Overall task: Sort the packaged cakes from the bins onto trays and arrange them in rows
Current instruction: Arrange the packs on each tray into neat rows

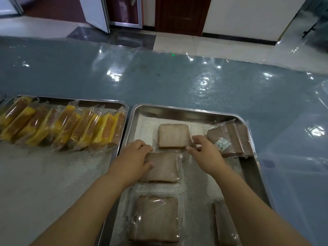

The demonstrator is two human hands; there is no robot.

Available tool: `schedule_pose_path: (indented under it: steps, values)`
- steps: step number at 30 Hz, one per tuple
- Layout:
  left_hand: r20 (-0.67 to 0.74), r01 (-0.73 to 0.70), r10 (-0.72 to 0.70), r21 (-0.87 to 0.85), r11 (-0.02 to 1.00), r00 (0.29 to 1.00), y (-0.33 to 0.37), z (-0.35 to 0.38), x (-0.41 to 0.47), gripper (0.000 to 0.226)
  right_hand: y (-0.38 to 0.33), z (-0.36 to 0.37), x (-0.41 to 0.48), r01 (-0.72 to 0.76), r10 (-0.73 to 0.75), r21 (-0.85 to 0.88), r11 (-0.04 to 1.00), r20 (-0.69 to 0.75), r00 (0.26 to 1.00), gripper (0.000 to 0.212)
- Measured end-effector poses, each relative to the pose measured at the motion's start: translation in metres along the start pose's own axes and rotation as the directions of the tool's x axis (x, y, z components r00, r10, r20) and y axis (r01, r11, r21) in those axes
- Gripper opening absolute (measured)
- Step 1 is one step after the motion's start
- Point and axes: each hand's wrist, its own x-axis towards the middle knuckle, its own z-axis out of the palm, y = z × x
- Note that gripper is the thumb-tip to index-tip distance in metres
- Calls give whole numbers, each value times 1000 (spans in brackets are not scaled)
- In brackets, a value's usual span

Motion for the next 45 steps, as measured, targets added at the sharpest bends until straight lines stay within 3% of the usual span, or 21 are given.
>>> schedule_pose_path:
  steps: [4,9,14,18,20,22,24,26,27,29,31,34,37,39,41,43,45]
  values:
    - [138,-14,8,42,999,990,0,-5,2,56,-7,5,9,20,-18,50,999,-27,999,35]
    - [269,-23,-8,111,994,963,1,-11,-9,97,-18,20,19,61,-66,166,984,23,998,33]
    - [250,-62,34,106,992,968,-1,-10,-10,93,-17,21,18,63,-83,177,982,113,990,32]
    - [270,-65,43,72,995,962,-3,-10,-10,91,-7,7,5,46,-59,145,988,90,994,32]
    - [279,-63,39,75,995,960,-2,-11,-10,91,0,-2,-1,81,-82,71,994,18,996,29]
    - [284,-49,27,73,996,959,0,-11,-11,90,7,-11,-12,171,-176,-48,984,-147,973,24]
    - [264,-6,-3,36,999,965,3,-9,-11,83,17,-21,-20,239,-303,-211,948,-369,879,21]
    - [195,31,-27,-14,999,980,9,-8,-8,71,28,-32,-26,112,-284,-328,938,-546,788,29]
    - [160,28,-26,-12,1000,987,13,-7,-7,65,34,-38,-28,4,-227,-358,934,-585,778,36]
    - [124,0,-3,20,1000,992,23,-4,-1,57,41,-48,-29,-196,-69,-400,895,-559,826,50]
    - [126,-25,24,3,1000,992,33,1,4,56,44,-54,-29,-286,54,-426,858,-480,876,55]
    - [127,-76,81,-41,996,989,47,7,10,72,45,-57,-29,-170,0,-318,933,-470,883,41]
    - [69,-111,117,-80,991,991,59,13,16,55,42,-61,-35,73,-124,-122,990,-492,862,18]
    - [17,-124,127,-113,986,992,65,19,18,47,40,-65,-42,258,-287,-126,958,-463,839,15]
    - [-19,-117,116,-163,980,993,68,24,19,55,38,-66,-53,422,-447,-158,893,-419,790,12]
    - [-29,-96,92,-234,967,995,71,28,18,69,39,-67,-65,496,-503,-122,860,-369,781,10]
    - [3,-81,85,-286,955,996,74,29,15,81,40,-70,-79,463,-425,30,886,-345,837,14]
